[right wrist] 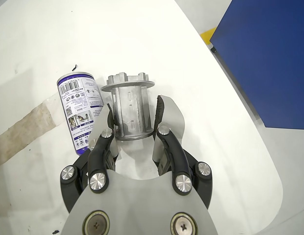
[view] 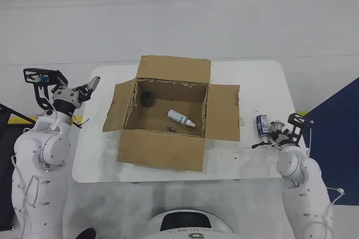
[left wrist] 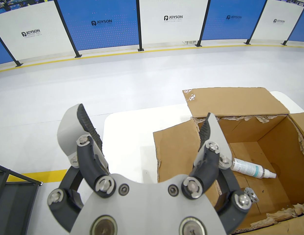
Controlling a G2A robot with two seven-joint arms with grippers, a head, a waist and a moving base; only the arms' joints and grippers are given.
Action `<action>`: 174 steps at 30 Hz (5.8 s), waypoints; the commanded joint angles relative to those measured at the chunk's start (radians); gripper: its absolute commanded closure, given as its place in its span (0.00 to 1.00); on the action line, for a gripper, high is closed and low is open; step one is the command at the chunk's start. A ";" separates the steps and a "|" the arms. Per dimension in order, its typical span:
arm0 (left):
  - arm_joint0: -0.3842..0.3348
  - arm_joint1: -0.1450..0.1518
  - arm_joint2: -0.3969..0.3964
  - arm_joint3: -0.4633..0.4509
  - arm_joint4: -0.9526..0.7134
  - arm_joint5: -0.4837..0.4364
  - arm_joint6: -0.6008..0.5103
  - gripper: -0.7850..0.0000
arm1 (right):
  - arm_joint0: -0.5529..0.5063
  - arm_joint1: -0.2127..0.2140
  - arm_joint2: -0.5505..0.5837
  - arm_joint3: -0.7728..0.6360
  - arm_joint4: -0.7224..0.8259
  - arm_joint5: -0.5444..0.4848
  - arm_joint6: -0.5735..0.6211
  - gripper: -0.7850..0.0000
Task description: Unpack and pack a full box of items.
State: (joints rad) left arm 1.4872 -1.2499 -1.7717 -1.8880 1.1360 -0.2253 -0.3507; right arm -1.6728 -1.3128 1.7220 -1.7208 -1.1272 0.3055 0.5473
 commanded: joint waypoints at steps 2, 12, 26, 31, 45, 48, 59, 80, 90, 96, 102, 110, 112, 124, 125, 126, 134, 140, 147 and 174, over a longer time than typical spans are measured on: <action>0.000 0.000 0.000 0.000 0.000 0.000 0.000 0.00 | -0.003 0.000 -0.002 -0.010 -0.002 0.005 0.003 0.60; 0.000 0.000 0.000 0.000 0.000 0.000 0.000 0.00 | -0.014 -0.002 -0.003 -0.052 0.007 0.014 0.005 0.55; 0.000 0.000 0.000 0.000 0.000 0.000 0.000 0.00 | -0.031 -0.007 0.029 -0.127 0.144 -0.038 -0.071 0.37; 0.000 0.000 0.000 0.000 0.000 0.000 0.000 0.00 | -0.120 -0.014 0.095 -0.268 0.409 -0.239 -0.196 0.05; 0.000 0.000 0.000 0.000 0.000 0.000 0.000 0.00 | -0.132 0.006 -0.003 -0.528 0.442 -0.610 -0.032 0.00; 0.000 0.000 0.000 0.000 0.000 0.000 0.000 0.00 | -0.132 0.006 -0.003 -0.528 0.442 -0.610 -0.032 0.00; 0.000 0.000 0.000 0.000 0.000 0.000 0.000 0.00 | 0.195 0.016 -0.289 -0.410 0.272 -0.680 0.265 0.00; 0.000 0.000 0.000 0.000 0.000 0.000 0.000 0.00 | 0.933 -0.124 -1.025 0.399 0.056 -0.490 0.598 0.00; 0.000 0.000 0.000 0.000 0.000 0.000 0.000 0.00 | 1.054 -0.219 -1.145 0.776 0.106 -0.455 0.523 0.00; 0.000 0.000 0.000 0.000 0.000 0.000 0.000 0.00 | 1.097 -0.264 -1.176 0.924 0.141 -0.471 0.501 0.18; 0.000 0.000 0.000 0.000 0.000 0.000 0.000 0.00 | 1.125 -0.305 -1.205 0.999 0.152 -0.481 0.493 0.57; 0.000 0.000 0.000 0.000 0.000 0.000 0.000 0.00 | 1.156 -0.342 -1.218 1.059 0.155 -0.478 0.493 1.00; 0.000 0.000 0.000 0.000 0.000 0.000 0.000 0.00 | 1.160 -0.346 -1.213 1.058 0.162 -0.486 0.483 1.00; 0.000 0.000 0.000 0.000 0.000 0.000 0.000 0.00 | 0.978 -0.207 -0.961 0.547 0.079 -0.450 0.381 1.00; 0.000 0.000 0.000 0.000 0.000 0.000 0.000 0.00 | 0.948 -0.194 -0.934 0.487 0.069 -0.455 0.388 1.00; 0.000 0.000 0.000 0.000 0.000 0.000 0.000 0.00 | 0.880 -0.167 -0.876 0.367 0.044 -0.465 0.405 1.00; 0.000 0.000 0.000 0.000 0.000 0.000 0.000 0.00 | 0.465 -0.081 -0.568 -0.207 -0.014 -0.446 0.211 1.00; 0.000 0.000 0.000 0.000 0.000 0.000 0.000 0.00 | 0.238 -0.060 -0.406 -0.405 -0.049 -0.363 0.023 1.00; 0.000 0.000 0.000 0.000 0.000 0.000 0.000 0.00 | -0.014 -0.051 -0.198 -0.518 0.007 -0.214 -0.103 1.00; 0.000 0.000 0.000 0.000 0.000 0.000 0.000 0.00 | 0.027 -0.034 0.167 -0.099 0.250 0.250 0.249 1.00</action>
State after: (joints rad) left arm 1.4872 -1.2499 -1.7717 -1.8880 1.1360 -0.2253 -0.3507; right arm -1.6576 -1.3474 1.8846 -1.8394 -0.8844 0.5462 0.7876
